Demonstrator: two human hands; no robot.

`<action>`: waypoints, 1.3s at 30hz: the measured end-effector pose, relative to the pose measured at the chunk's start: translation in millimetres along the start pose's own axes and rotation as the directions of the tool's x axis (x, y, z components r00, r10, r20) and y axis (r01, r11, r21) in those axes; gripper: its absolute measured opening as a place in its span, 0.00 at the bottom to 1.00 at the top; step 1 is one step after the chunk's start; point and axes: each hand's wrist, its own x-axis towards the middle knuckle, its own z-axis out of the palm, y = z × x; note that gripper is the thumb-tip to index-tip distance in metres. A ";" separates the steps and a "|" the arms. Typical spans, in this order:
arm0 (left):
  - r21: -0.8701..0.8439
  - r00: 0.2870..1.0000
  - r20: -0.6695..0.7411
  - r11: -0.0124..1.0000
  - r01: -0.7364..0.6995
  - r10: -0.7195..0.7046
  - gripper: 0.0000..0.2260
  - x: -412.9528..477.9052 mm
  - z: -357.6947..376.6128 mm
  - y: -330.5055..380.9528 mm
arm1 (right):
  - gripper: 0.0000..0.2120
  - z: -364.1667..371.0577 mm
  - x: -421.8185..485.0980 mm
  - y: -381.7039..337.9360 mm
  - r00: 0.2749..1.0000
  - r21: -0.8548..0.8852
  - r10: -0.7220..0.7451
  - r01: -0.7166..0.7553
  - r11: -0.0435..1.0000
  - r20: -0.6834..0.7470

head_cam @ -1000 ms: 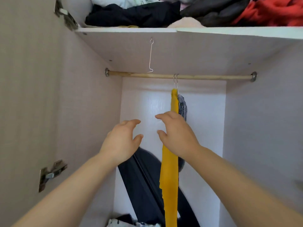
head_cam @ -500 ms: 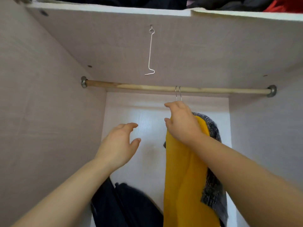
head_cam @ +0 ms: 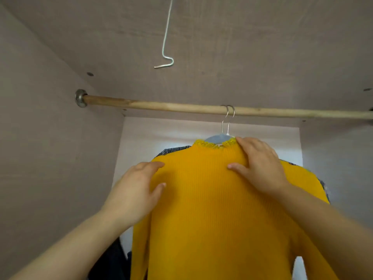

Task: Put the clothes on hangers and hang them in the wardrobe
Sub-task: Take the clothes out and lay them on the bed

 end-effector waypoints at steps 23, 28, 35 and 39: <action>0.175 0.989 -0.136 0.984 -0.024 0.049 0.22 -3.5 -34.5 12.0 | 0.16 15.8 48.6 -28.9 0.926 0.166 -0.070 0.140 0.976 -0.371; 0.195 0.982 -0.187 0.980 0.031 0.006 0.22 -21.1 -43.0 10.0 | 0.14 18.8 16.5 -67.6 0.902 0.258 -0.144 0.265 0.929 -0.407; 0.256 0.972 -0.168 0.944 0.207 -0.167 0.20 -116.7 -54.9 0.1 | 0.14 40.1 -54.9 -129.5 0.901 0.502 -0.111 0.333 0.798 -0.420; 0.373 0.939 -0.191 0.864 0.338 -0.286 0.20 -179.1 -70.8 -0.2 | 0.16 53.0 -102.2 -170.9 0.916 0.620 -0.108 0.345 0.705 -0.386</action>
